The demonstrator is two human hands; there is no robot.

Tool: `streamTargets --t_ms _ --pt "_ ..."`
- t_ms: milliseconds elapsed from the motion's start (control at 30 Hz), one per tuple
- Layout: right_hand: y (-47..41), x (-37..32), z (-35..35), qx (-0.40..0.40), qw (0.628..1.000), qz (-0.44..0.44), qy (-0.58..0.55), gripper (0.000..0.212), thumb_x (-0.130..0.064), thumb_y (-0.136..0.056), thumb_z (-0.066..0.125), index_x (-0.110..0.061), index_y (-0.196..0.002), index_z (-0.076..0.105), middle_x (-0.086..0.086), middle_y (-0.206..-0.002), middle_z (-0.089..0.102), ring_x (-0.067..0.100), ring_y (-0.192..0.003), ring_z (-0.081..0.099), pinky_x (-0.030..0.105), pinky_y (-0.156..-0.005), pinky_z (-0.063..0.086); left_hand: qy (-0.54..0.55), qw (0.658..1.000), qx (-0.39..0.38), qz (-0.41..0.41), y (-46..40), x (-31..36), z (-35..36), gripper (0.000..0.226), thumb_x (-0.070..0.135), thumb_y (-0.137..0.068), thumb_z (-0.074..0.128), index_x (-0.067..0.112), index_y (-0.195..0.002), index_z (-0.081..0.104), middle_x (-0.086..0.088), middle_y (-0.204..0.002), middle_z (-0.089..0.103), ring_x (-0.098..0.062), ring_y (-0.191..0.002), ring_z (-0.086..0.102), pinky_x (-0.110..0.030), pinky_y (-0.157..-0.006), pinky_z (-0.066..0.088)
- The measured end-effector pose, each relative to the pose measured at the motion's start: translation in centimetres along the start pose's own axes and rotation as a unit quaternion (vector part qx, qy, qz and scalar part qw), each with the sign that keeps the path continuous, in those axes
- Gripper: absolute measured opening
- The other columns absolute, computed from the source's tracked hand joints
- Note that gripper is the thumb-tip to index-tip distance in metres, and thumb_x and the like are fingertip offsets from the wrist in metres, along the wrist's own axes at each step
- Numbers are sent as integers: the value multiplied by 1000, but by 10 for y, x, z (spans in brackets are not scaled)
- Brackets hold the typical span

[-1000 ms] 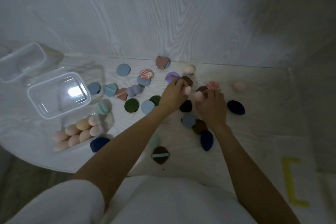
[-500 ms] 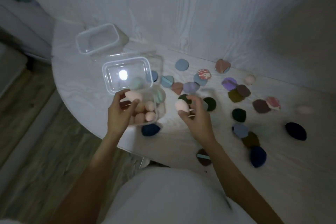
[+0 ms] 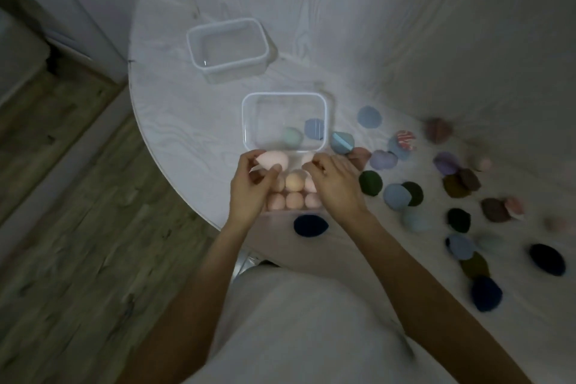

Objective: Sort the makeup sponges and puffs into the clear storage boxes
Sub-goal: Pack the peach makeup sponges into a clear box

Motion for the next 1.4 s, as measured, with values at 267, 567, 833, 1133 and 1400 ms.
streamTargets --t_ms 267,567,833,1133,1400 --pt "-4 -6 2 -23 997 -34 65 25 -9 -67 69 -11 -91 63 9 -92 61 27 -81 56 36 -69 47 23 1000 -1 -7 3 -7 2 30 17 -85 67 22 -111 53 13 -100 61 5 -84 59 -9 -70 45" --pt "-19 3 -1 -66 996 61 -11 25 -7 -74 68 -7 -97 59 17 -95 60 30 -76 58 35 -60 49 43 999 -4 -7 6 -12 3 32 16 -85 66 21 -114 52 12 -101 62 4 -87 61 -14 -77 49" --pt "-13 -8 12 -88 976 -48 193 12 -8 -65 71 -16 -61 63 2 -67 58 20 -68 53 29 -63 36 27 1000 7 -3 8 -12 3 33 19 -85 67 26 -113 52 17 -102 61 6 -89 58 -12 -77 47" --pt "8 -8 18 -76 981 -46 170 8 -16 -72 67 -18 -66 61 -2 -64 63 21 -70 50 30 -63 19 4 1000 3 5 9 -14 6 33 22 -85 67 27 -113 51 19 -103 60 -1 -95 59 -19 -81 49" --pt "14 5 9 -78 996 0 44 29 -25 -83 40 -12 -93 64 8 -104 63 26 -94 54 36 -81 44 -21 998 -41 39 9 -10 14 34 16 -84 67 24 -114 54 4 -110 63 -6 -99 59 -13 -79 48"
Point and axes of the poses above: each hand's wrist, its own y-axis away from the middle knuckle, its own z-axis out of the palm, x = y × z, the point moved 6 cm from there along -y, towards the middle knuckle
